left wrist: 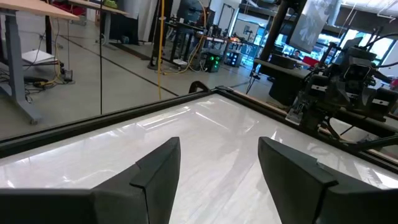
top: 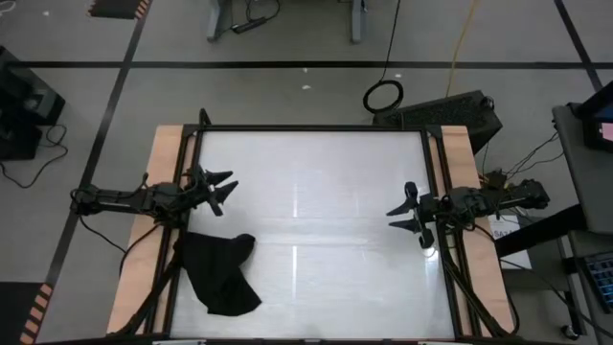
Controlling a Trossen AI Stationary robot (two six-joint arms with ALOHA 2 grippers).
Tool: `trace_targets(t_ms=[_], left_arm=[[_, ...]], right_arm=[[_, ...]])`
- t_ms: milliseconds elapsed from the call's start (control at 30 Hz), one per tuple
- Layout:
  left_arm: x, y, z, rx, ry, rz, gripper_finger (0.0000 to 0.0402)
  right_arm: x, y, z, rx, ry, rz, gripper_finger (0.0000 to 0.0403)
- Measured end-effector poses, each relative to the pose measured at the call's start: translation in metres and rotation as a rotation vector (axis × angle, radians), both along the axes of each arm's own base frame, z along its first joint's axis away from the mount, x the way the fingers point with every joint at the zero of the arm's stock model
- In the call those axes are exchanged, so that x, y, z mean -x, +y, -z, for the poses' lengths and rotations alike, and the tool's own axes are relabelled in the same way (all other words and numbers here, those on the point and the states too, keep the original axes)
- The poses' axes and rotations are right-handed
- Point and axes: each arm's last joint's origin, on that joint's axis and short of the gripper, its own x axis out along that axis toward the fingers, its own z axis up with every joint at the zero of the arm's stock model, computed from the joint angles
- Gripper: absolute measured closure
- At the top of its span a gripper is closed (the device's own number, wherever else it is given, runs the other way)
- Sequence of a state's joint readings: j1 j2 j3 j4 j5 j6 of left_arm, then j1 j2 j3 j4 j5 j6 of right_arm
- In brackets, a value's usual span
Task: Roll towel into tight, uniform cylinder
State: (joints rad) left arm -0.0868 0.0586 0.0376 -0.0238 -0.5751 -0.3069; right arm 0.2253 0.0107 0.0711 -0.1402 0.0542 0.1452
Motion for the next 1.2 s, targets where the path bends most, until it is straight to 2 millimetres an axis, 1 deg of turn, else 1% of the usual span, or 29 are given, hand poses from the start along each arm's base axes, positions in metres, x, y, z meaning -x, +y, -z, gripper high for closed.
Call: trace_targets(t_ms=[533,667,733,900,1200], left_arm=[[0.0,0.0,0.0,-0.001,0.0,0.0,0.018],[0.0,0.001,-0.001,-0.089,0.026,-0.024,0.018],[0.0,0.001,-0.004,-0.112,0.013,-0.027,0.018],[0.0,0.001,-0.011,-0.104,-0.063,-0.031,0.018],[0.001,0.001,-0.012,-0.133,-0.059,-0.034,0.018]], right_arm=[[0.0,0.0,0.0,0.0,0.0,0.0,0.0277],[0.0,0.0,0.0,0.0,0.0,0.0,0.0277],[0.0,0.0,0.0,0.0,0.0,0.0,0.0277],[0.0,0.0,0.0,0.0,0.0,0.0,0.0277],[0.0,0.0,0.0,0.0,0.0,0.0,0.0277]])
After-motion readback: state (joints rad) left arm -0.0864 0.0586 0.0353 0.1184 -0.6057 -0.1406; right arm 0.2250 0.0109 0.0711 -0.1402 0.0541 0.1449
